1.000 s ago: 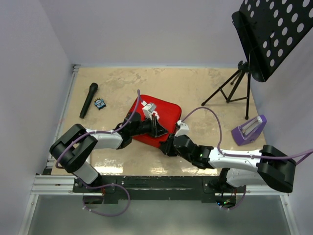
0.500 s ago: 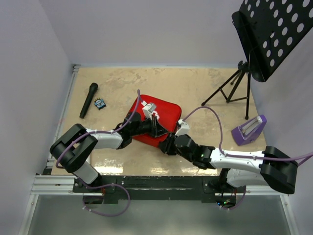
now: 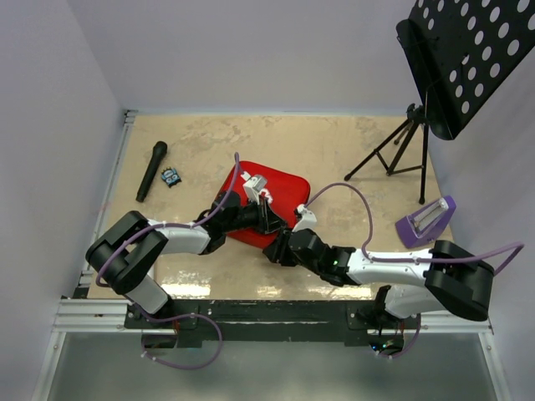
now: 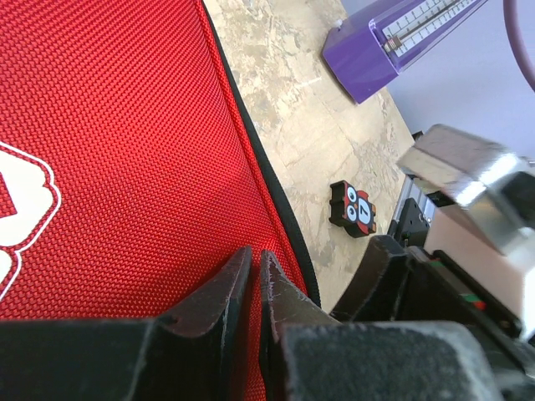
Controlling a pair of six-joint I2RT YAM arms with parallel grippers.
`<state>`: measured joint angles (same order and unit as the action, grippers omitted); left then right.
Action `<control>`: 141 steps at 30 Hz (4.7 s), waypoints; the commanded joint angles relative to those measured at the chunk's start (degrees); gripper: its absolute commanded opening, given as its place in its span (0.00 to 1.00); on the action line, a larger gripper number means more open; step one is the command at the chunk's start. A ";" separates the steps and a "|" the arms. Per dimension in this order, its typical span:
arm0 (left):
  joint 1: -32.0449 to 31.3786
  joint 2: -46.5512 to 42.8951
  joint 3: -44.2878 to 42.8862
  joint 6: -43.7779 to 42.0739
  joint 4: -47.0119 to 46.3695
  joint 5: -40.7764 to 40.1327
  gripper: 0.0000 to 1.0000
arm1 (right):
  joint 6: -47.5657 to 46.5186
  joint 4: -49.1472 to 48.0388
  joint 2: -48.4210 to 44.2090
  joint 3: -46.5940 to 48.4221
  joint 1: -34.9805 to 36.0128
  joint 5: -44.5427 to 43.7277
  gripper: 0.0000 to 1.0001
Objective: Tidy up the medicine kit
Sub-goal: Zip the medicine box at the center of the board.
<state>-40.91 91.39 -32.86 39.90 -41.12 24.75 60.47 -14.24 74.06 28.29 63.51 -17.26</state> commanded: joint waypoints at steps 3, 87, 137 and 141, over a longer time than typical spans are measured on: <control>-0.40 2.03 3.07 -1.14 8.87 0.56 0.14 | 3.42 3.95 1.44 2.82 -0.93 -6.82 0.39; -3.13 -41.21 12.74 26.89 41.03 -33.45 0.99 | -10.45 15.47 -3.93 6.42 -0.66 -11.66 0.00; 15.24 -30.40 9.66 17.67 32.33 -35.04 0.00 | -13.97 17.13 1.08 10.99 4.79 -11.30 0.00; 16.21 -29.70 8.52 17.40 33.64 -36.61 0.00 | -13.89 19.95 0.82 11.96 4.79 -12.62 0.00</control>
<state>-25.67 60.60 -22.65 60.84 -9.80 -11.73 47.29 2.76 75.02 37.23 67.99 -27.40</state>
